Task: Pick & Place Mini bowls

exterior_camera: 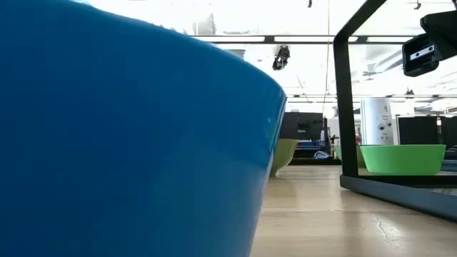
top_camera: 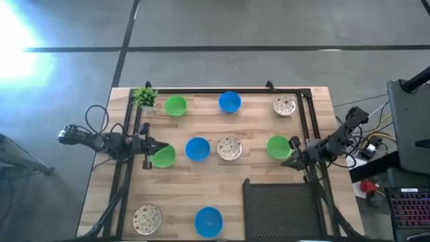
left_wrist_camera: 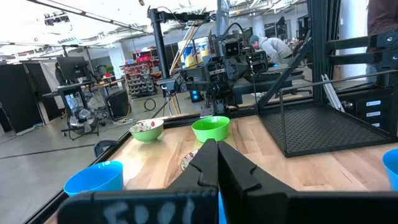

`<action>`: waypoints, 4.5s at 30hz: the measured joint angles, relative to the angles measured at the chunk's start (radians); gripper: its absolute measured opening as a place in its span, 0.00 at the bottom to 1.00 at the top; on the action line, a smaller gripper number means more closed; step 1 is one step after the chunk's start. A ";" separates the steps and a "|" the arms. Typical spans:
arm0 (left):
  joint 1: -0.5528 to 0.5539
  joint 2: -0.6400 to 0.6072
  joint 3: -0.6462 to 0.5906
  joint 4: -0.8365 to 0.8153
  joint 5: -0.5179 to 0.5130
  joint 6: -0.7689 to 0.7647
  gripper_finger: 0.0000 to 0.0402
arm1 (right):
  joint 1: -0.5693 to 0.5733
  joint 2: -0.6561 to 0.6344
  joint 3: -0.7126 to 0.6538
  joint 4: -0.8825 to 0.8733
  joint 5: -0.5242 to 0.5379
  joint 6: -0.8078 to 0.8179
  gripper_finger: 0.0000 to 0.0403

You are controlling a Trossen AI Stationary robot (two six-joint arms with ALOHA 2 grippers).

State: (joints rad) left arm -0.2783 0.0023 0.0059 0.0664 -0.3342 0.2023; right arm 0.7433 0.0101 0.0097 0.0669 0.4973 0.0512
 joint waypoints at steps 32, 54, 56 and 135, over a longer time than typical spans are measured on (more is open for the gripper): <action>0.000 0.000 0.000 0.000 0.000 0.000 0.00 | 0.000 0.000 0.000 0.263 0.000 -0.266 0.02; 0.000 0.000 0.000 0.000 0.000 0.000 0.00 | 0.000 0.000 0.119 0.462 0.431 -0.424 0.02; 0.000 0.000 0.000 0.000 0.000 0.000 0.00 | 0.000 0.000 0.144 0.460 0.473 -0.438 0.02; 0.020 0.705 0.648 -0.248 -0.519 -0.363 0.00 | 0.000 0.291 0.551 -0.378 0.553 0.210 0.02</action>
State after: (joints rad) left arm -0.2579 0.7075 0.6536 -0.1815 -0.8528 -0.1604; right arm 0.7433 0.3012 0.5610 -0.3114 1.0506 0.2608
